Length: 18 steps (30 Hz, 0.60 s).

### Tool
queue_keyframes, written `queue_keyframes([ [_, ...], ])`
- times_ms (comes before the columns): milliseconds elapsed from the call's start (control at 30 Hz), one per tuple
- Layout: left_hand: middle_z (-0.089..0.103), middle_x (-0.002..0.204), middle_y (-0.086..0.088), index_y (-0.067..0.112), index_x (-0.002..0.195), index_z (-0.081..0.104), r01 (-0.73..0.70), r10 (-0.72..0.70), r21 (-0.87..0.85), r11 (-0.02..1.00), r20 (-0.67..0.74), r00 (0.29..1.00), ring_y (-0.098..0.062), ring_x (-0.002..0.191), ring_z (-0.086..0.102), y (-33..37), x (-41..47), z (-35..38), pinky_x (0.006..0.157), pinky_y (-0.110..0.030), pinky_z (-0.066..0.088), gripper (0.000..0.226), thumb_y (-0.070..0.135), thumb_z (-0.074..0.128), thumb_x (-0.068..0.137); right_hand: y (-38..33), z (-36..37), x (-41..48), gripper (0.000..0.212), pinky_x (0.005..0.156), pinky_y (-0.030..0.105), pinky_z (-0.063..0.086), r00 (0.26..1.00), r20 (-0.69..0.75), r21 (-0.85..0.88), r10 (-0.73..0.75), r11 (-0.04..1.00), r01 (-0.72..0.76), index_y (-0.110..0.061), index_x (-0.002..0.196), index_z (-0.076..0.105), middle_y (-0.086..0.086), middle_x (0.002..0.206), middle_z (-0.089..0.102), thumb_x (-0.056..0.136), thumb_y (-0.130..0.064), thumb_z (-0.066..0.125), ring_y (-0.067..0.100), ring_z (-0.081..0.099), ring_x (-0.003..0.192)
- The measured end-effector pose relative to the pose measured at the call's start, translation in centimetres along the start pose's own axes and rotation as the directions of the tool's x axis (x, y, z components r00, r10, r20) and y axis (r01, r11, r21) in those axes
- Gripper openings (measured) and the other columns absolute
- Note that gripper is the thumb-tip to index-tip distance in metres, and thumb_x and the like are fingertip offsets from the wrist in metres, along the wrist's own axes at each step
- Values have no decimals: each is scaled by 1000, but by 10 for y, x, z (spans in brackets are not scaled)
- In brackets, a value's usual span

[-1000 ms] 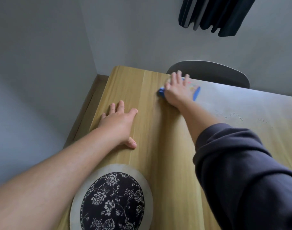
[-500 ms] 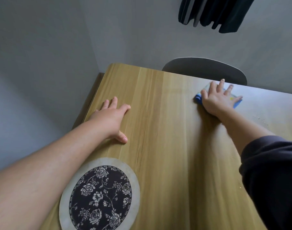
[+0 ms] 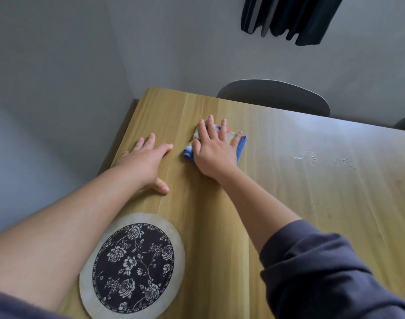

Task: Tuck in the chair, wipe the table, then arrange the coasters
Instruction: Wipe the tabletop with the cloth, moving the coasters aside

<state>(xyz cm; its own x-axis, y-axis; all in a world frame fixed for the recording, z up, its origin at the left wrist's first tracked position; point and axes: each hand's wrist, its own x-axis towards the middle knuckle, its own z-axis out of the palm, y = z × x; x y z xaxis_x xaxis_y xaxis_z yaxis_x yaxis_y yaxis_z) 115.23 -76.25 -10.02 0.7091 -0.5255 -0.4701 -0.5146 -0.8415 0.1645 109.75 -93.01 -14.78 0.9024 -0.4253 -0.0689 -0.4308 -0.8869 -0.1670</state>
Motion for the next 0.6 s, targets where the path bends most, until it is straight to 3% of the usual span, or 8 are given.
queue_keyframes([
  [67,-17,159,0,44,148,8,12,-12,-1,1000,11,1000,-24,147,-11,1,-1,0,114,-53,15,116,44,85,61,20,-5,-1,58,110,67,-12,999,9,14,31,999,-31,-27,157,7,-5,165,-5,100,-38,17,29,-12,150],
  [167,-16,159,-1,44,149,7,27,-27,0,1000,24,999,-26,147,-10,2,-5,1,113,-57,19,114,42,84,65,69,-17,-12,57,111,65,-9,974,2,31,228,973,-228,-29,156,8,-8,165,-5,101,-37,18,27,-10,151],
  [300,-16,159,-2,42,150,4,25,-25,4,1000,24,999,-27,147,-10,4,-9,0,113,-58,19,113,42,82,68,136,-31,-41,56,114,65,-5,851,7,43,526,850,-525,-29,156,7,-8,165,-6,101,-38,16,27,-8,151],
  [400,-15,159,-3,41,150,5,22,-21,-26,999,24,999,-27,147,-10,5,-11,0,113,-59,18,111,38,82,70,132,-30,-55,57,114,66,-5,771,25,36,636,770,-637,-27,157,3,-6,164,-9,102,-38,14,28,-10,151],
  [467,-15,159,-4,41,150,6,20,-20,-33,999,14,1000,-27,146,-10,7,-12,0,113,-61,16,110,37,82,71,105,-25,-57,58,114,66,-5,774,6,57,633,773,-632,-25,157,3,-4,165,-8,101,-38,15,30,-9,150],
  [600,-15,159,-4,40,150,6,16,-16,-35,999,20,1000,-28,146,-10,7,-14,-1,113,-61,13,109,37,81,72,18,-6,-60,60,112,65,-8,924,-7,45,383,923,-382,-24,157,6,-3,165,-5,101,-38,21,30,-8,150],
])
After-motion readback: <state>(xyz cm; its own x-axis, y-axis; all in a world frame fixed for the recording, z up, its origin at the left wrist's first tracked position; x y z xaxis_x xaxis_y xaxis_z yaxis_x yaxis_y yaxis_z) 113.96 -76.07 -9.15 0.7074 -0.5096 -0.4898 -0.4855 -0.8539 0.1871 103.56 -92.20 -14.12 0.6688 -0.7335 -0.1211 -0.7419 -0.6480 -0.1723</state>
